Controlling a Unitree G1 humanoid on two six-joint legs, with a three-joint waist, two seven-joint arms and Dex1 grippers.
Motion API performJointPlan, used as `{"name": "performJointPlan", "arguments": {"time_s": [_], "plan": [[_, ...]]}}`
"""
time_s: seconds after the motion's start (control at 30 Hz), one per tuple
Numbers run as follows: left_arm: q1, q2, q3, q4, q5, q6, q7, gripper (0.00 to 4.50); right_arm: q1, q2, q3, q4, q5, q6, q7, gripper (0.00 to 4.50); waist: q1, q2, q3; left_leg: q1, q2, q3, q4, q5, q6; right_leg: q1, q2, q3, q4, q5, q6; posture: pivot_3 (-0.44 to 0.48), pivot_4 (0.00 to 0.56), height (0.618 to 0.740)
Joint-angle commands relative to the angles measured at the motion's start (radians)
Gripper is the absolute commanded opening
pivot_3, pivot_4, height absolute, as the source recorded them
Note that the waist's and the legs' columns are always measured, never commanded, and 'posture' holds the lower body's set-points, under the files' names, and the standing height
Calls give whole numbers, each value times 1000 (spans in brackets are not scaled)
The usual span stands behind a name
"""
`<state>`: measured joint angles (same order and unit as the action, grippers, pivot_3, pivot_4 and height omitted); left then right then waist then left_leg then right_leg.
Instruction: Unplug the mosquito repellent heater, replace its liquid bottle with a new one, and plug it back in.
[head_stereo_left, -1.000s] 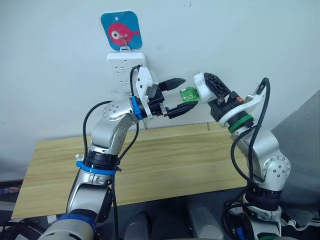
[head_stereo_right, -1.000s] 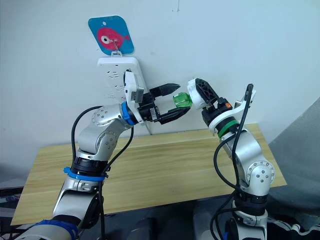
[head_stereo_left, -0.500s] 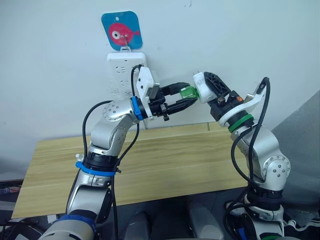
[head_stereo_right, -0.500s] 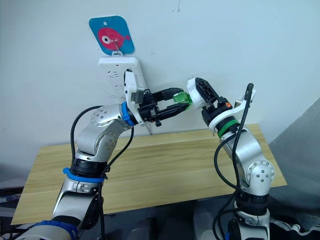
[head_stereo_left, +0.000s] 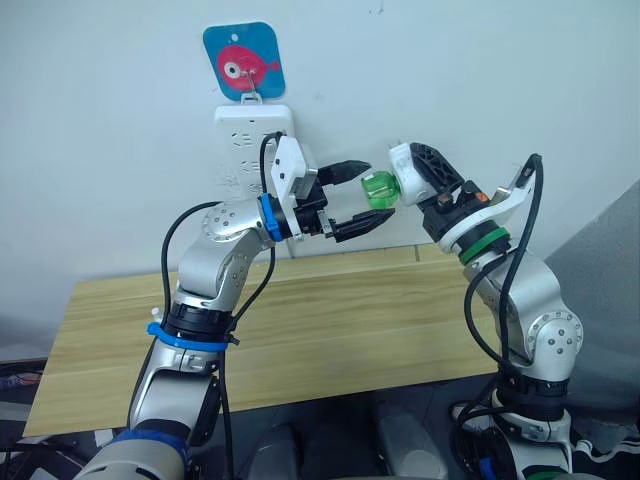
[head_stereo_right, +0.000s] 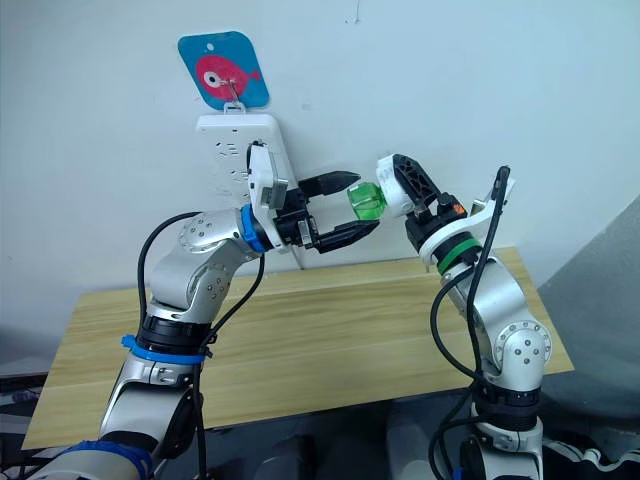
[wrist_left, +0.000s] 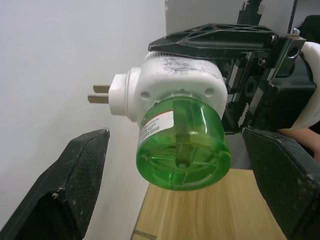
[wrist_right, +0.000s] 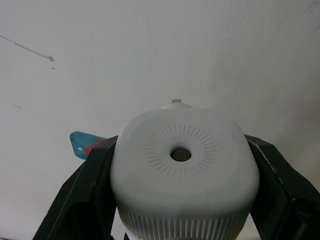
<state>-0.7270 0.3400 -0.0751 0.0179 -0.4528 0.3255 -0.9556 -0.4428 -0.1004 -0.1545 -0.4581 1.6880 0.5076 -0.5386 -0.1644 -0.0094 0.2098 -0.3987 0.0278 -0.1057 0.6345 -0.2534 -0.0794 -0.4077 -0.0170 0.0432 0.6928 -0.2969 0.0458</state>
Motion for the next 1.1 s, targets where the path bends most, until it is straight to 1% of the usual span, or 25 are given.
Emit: {"name": "performJointPlan", "arguments": {"time_s": [0.03, 0.17, 0.3, 0.4, 0.5, 0.57, 0.6, 0.87, 0.93, 1.0, 1.03, 1.1], "plan": [[0, 6, -9, -22, 13, -21, -12, 4500, -7, 2, 8, -43, 21, -17, 11, 2986, 0, 0, 0, 0, 0, 0, 0, 0, 0, 0, 0, 0, 0, 0, 0, -186, 183, 725], [-8, -16, 3, 1, 17, -30, 8, 4500, -5, 1, 13, -42, 19, -20, 14, 2986, 0, 0, 0, 0, 0, 0, 0, 0, 0, 0, 0, 0, 0, 0, 0, -186, 183, 725], [-10, -20, 1, 8, 16, -34, 2, 4500, -6, 2, 15, -41, 17, -24, 16, 2986, 0, 0, 0, 0, 0, 0, 1, 0, 0, 0, 0, 0, 1, 0, 0, -186, 184, 725], [-11, -19, 1, 19, 21, -46, -5, 3894, -2, 6, 20, -44, 15, -28, 14, 2986, 0, 0, 0, 0, 0, 0, 1, 0, 0, 0, 0, 0, 1, 0, 0, -186, 184, 725], [-14, -21, 4, 30, 22, -53, -1, 3016, 0, 4, 24, -45, 16, -29, 13, 2986, 0, 0, 0, 0, 0, 0, 1, 0, 0, 0, 0, 0, 1, 0, 0, -188, 187, 725], [-18, -24, 6, 37, 24, -59, 1, 2337, -1, 1, 25, -44, 16, -29, 13, 2986, 0, 0, 0, 0, 0, 0, 1, 0, 0, 0, 0, 0, 1, 0, 0, -187, 186, 725], [-19, -25, 6, 40, 28, -63, 1, 2211, 0, 0, 26, -44, 16, -29, 13, 2986, 0, 0, 0, 0, 0, 0, 1, 0, 0, 0, 0, 0, 1, 0, 0, -187, 186, 725], [-12, -26, 6, 55, 43, -100, -7, 2211, 17, -7, 26, -57, 28, -27, 25, 2986, 0, 0, 0, 0, 0, 0, 1, 0, 0, 0, 0, 0, 1, 0, 0, -188, 184, 725], [0, -18, 10, 47, 37, -102, -13, 2211, 29, -28, 8, -67, 17, -27, 33, 3716, 0, 0, 0, 0, 0, 0, 1, 0, 0, 0, 0, 0, 1, 0, 0, -188, 186, 725], [14, -11, 21, 32, 15, -79, -18, 2211, 38, -59, -14, -74, 37, -24, 42, 4348, 0, 0, 0, 0, 0, 0, 1, 0, 0, 0, 0, 0, 1, 0, 0, -185, 189, 725], [32, -1, 27, 17, 0, -63, -24, 2211, 43, -93, -36, -75, 70, -13, 49, 4481, 1, 0, 0, 0, 0, 0, 1, 0, 0, 0, 0, 0, 1, 0, 0, -184, 190, 725], [71, 18, 38, -13, -16, -41, -30, 2211, 55, -173, -78, -59, 134, 13, 60, 4500, 1, 0, 0, 0, 0, 0, 1, 0, 0, 0, 0, 0, 1, 0, 0, -180, 192, 725]]}}
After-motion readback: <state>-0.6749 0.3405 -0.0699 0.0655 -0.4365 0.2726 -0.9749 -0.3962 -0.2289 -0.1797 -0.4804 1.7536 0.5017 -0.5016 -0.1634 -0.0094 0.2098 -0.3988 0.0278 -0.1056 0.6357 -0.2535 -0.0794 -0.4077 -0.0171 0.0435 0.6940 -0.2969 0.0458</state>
